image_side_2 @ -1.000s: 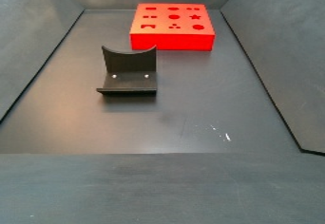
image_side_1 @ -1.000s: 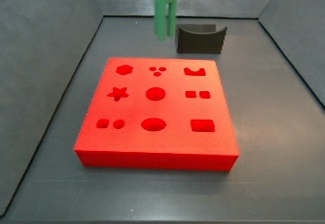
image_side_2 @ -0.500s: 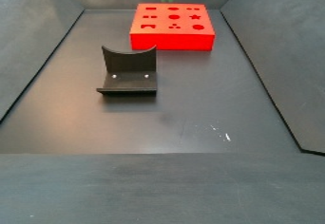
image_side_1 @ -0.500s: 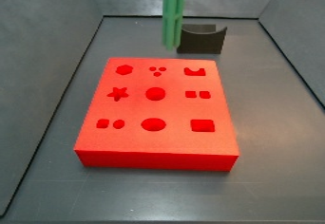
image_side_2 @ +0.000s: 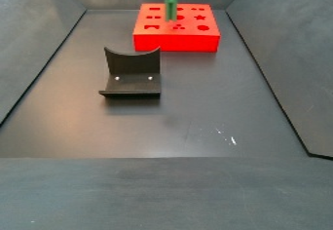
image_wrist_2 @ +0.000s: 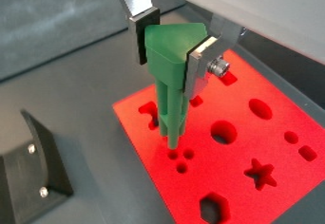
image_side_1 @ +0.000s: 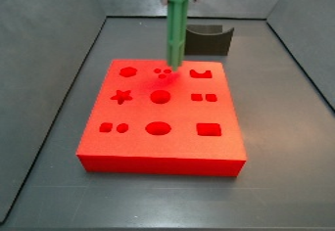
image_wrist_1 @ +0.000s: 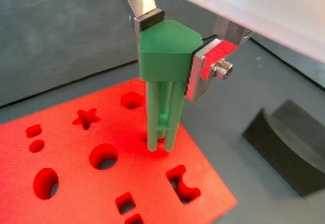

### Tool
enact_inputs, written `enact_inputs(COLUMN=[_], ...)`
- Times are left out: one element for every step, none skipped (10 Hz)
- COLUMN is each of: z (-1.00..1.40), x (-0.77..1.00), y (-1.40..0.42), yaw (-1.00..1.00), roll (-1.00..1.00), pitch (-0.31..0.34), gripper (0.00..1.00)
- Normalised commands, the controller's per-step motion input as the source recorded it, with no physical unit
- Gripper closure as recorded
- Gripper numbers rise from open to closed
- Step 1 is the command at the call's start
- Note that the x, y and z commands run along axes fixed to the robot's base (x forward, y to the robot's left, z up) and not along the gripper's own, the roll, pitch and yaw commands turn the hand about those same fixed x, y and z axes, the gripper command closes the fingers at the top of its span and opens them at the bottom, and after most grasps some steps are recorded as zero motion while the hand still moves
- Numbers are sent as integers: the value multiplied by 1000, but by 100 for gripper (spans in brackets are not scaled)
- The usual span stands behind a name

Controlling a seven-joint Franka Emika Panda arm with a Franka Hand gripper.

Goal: Insert the 3 prong object.

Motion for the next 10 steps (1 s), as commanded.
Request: enact_inputs(z=[-277, -169, -149, -180, -243, -149, -94, -151, 0, 0], x=[-380, -403, -243, -140, -9, 57, 129, 17, 123, 277], y=[86, 111, 86, 17, 0, -3, 0, 0, 0, 0], yaw=[0, 0, 57, 149, 200, 206, 143, 71, 3, 0], roll=[39, 0, 0, -70, -94, -94, -84, -77, -111, -107], pitch=[0, 47, 54, 14, 0, 0, 0, 0, 0, 0], gripper=[100, 100, 100, 100, 100, 100, 100, 100, 100, 100])
